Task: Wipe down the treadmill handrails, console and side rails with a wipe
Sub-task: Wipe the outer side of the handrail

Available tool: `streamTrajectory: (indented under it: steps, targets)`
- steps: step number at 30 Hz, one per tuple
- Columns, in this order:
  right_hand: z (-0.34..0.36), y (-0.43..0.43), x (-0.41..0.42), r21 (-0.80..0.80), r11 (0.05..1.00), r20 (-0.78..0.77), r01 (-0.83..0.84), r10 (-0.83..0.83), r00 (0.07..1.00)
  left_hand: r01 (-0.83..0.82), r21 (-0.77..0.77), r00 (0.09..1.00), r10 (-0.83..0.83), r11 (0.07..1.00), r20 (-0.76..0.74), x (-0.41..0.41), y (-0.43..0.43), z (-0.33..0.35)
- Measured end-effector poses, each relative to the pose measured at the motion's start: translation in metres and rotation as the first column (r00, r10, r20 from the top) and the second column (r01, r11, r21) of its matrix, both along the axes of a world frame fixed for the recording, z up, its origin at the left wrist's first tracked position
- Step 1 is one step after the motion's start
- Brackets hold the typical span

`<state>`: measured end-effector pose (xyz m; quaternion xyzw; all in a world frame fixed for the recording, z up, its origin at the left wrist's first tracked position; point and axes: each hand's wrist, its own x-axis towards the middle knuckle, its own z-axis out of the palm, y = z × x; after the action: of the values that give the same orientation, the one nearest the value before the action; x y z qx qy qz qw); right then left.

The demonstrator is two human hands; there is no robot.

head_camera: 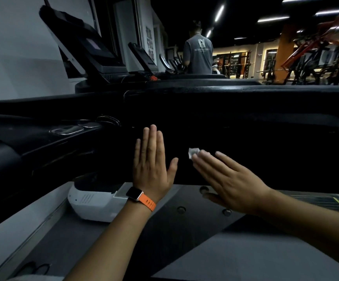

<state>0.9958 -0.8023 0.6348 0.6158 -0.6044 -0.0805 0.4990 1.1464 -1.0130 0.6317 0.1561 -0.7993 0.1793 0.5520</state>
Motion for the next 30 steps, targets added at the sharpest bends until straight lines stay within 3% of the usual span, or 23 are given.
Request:
streamTrajectory:
  steps: [2,5,9,13,18,22,27,30]
  targets:
    - [0.009,0.007,-0.006,-0.074,0.997,0.005,0.005,-0.005,1.000,0.002,-0.015,1.000,-0.002,1.000,-0.002,-0.006,0.006,0.003]
    - [0.022,0.008,-0.007,-0.219,0.974,0.138,0.058,-0.028,0.990,0.012,-0.029,1.000,-0.013,0.999,-0.004,-0.015,0.016,0.007]
    - [0.001,0.021,-0.014,-0.030,0.999,0.014,0.030,-0.030,0.999,0.052,-0.090,0.998,-0.051,0.995,0.022,-0.024,0.028,0.010]
    - [0.032,0.025,-0.025,-0.269,0.958,0.172,0.102,-0.056,0.983,0.031,-0.092,0.999,-0.033,0.995,-0.016,-0.034,0.033,0.007]
    - [0.005,0.034,-0.027,-0.054,0.998,0.013,0.036,-0.036,0.999,0.044,-0.081,0.998,-0.047,0.996,-0.042,-0.038,0.034,0.005]
    - [0.030,0.038,-0.039,-0.280,0.956,0.153,0.086,-0.044,0.987,0.030,-0.086,0.998,-0.034,0.996,-0.050,-0.040,0.033,0.005]
    - [-0.008,0.051,-0.036,-0.094,0.995,0.068,0.034,-0.028,0.997,0.043,-0.096,0.997,-0.049,0.994,-0.057,-0.040,0.032,0.003]
    - [0.015,0.057,-0.049,-0.274,0.960,0.141,0.054,-0.016,0.990,0.040,-0.090,0.997,-0.046,0.995,-0.067,-0.042,0.031,0.003]
